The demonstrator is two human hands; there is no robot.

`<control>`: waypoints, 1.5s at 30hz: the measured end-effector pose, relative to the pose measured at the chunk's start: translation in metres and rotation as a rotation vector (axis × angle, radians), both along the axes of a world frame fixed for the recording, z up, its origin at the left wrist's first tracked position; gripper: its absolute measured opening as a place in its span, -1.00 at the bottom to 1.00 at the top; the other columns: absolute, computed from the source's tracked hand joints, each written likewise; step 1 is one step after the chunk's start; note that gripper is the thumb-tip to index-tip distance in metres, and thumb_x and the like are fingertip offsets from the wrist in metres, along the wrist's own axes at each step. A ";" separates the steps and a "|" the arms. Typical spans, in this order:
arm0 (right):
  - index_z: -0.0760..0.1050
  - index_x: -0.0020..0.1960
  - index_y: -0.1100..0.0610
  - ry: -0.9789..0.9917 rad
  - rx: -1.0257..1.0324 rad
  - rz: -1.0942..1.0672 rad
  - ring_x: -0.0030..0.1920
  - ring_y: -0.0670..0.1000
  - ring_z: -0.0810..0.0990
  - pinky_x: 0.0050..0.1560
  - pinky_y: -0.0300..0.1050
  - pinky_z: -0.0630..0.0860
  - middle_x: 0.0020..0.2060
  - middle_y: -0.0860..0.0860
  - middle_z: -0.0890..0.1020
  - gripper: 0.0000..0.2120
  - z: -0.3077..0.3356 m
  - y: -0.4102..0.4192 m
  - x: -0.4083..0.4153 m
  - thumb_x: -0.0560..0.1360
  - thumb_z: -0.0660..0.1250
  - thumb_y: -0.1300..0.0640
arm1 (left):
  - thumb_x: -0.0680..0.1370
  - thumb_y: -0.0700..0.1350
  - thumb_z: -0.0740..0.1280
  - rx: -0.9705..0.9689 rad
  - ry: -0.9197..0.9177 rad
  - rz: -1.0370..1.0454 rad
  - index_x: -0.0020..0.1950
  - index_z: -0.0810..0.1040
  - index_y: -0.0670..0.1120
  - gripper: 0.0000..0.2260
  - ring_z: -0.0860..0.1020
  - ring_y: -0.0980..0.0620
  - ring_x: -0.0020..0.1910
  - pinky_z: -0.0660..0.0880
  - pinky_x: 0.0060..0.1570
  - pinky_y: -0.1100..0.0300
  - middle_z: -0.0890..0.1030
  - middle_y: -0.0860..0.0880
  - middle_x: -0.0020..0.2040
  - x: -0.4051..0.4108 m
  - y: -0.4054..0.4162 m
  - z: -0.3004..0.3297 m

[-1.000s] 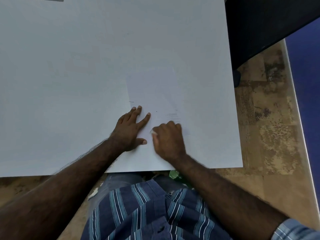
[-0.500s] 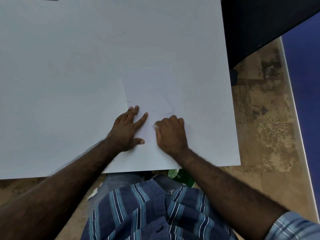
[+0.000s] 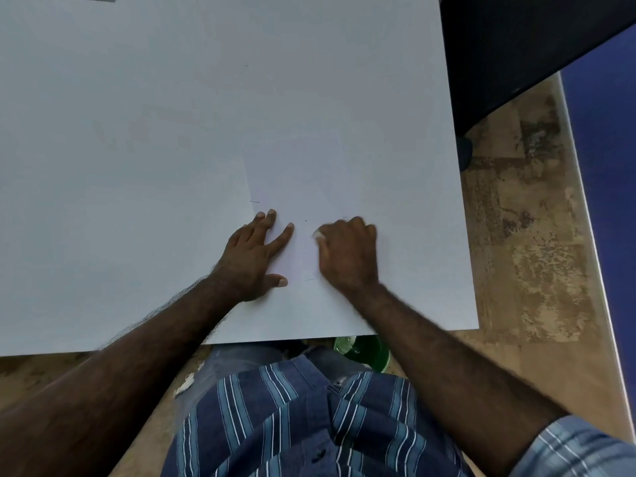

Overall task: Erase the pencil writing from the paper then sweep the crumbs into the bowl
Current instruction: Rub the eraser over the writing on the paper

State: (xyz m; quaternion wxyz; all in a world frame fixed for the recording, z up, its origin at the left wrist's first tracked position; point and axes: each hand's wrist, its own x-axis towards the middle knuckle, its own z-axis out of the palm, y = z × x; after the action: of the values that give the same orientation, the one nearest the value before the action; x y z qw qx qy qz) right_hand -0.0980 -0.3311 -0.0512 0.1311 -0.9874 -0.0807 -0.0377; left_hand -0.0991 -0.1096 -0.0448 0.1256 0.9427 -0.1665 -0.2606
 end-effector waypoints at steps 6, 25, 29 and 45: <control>0.64 -0.10 0.00 0.064 0.059 -0.143 -0.09 0.12 0.50 -0.08 0.06 0.36 -0.22 -0.09 0.65 -0.89 -0.001 -0.020 0.025 0.55 0.34 0.06 | 0.51 0.25 0.43 -0.008 -0.007 0.031 0.68 -0.14 0.15 -0.05 -0.22 -0.07 0.65 -0.09 0.60 -0.02 -0.24 -0.06 0.67 -0.001 -0.002 0.006; 0.67 0.06 0.01 0.074 0.011 0.142 -0.02 0.11 0.53 0.02 0.06 0.33 -0.11 -0.05 0.65 -0.86 0.003 -0.012 -0.025 0.59 0.34 0.05 | 0.56 0.17 0.40 -0.109 -0.016 0.119 0.68 -0.01 -0.08 -0.14 -0.19 -0.13 0.65 -0.06 0.63 -0.02 -0.20 -0.15 0.67 0.011 -0.049 0.005; 0.62 -0.06 0.01 0.019 -0.001 -0.190 -0.08 0.16 0.51 -0.05 0.06 0.32 -0.19 -0.03 0.62 -0.90 0.003 -0.046 0.004 0.57 0.34 0.09 | 0.56 0.12 0.43 -0.093 -0.019 0.125 0.68 -0.02 -0.06 -0.14 -0.21 -0.11 0.65 -0.06 0.62 0.01 -0.22 -0.13 0.67 0.010 -0.049 0.003; 0.65 0.03 0.01 0.101 0.023 -0.021 -0.02 0.09 0.52 0.01 0.07 0.35 -0.11 -0.05 0.67 -0.83 0.010 -0.009 -0.001 0.62 0.29 0.04 | 0.53 0.13 0.46 -0.181 -0.044 0.164 0.68 0.01 -0.10 -0.10 -0.12 -0.09 0.66 -0.01 0.62 0.00 -0.12 -0.10 0.68 0.009 -0.045 0.000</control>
State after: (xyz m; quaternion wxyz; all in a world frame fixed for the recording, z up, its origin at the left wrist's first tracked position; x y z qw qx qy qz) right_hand -0.0989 -0.3399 -0.0411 0.1459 -0.9872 -0.0633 0.0097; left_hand -0.0901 -0.1549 -0.0447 0.2275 0.9434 -0.1146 -0.2126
